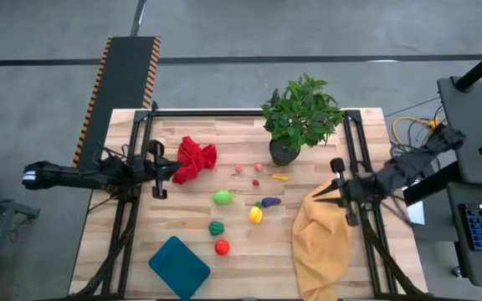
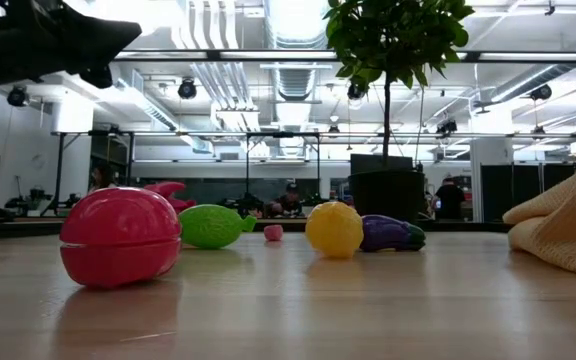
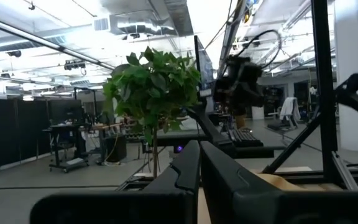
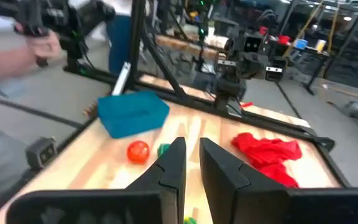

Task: Pick and placing Produce into tupperware
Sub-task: Put the yellow corn into the blue bin

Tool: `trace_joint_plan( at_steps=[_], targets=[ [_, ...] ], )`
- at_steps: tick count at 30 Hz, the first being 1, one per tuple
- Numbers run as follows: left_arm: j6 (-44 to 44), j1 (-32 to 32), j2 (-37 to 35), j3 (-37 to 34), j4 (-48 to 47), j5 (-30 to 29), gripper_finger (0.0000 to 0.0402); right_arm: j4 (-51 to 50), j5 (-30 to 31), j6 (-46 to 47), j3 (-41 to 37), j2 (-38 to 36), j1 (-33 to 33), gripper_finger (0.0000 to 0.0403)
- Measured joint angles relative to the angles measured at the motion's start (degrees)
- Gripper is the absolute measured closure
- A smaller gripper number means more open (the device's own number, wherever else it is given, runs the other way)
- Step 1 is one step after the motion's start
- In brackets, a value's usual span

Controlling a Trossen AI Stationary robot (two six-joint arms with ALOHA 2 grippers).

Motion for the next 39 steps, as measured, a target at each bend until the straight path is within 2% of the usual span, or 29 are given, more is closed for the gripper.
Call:
trace_joint_plan(
  at_steps=[7, 10, 19, 25, 27, 30, 33, 39],
  targets=[
    [0.0, 0.0, 0.6, 0.0, 0.1, 0.0, 0.0402, -3.7, 21.2, -0.2, 5.2, 12.6, 8.9, 0.0364],
    [0.0, 0.0, 0.3, 0.1, 0.3, 0.0, 0.0402, -3.9, 26.3, -0.1, 6.3, 16.7, 9.3, 0.0364],
    [-0.1, 0.0, -0.2, 0.1, -0.1, 0.0, 0.0402, -3.7, 26.9, -0.4, 13.2, 27.1, 8.5, 0.0364],
    [-0.1, 0.0, 0.1, 0.1, -0.1, 0.4, 0.0402, -11.9, 32.3, 9.8, 17.2, 31.7, 5.7, 0.0363],
    [-0.1, -0.1, 0.1, 0.1, -0.1, 0.4, 0.0402, -17.1, 30.5, 14.8, 18.4, 32.5, 4.7, 0.0355],
    [-0.1, -0.1, 0.0, 0.1, 0.0, 0.4, 0.0402, -22.8, 25.5, 23.4, 19.1, 33.0, 2.7, 0.0323],
    [-0.1, -0.1, 0.0, 0.1, 0.0, 0.4, 0.0402, -26.0, 23.3, 29.3, 18.3, 33.4, 0.7, 0.0271],
    [-0.1, 0.0, -0.7, 0.1, 0.3, 0.4, 0.0402, -26.6, 23.2, 31.1, 14.3, 35.0, -3.5, 0.0171]
  ],
)
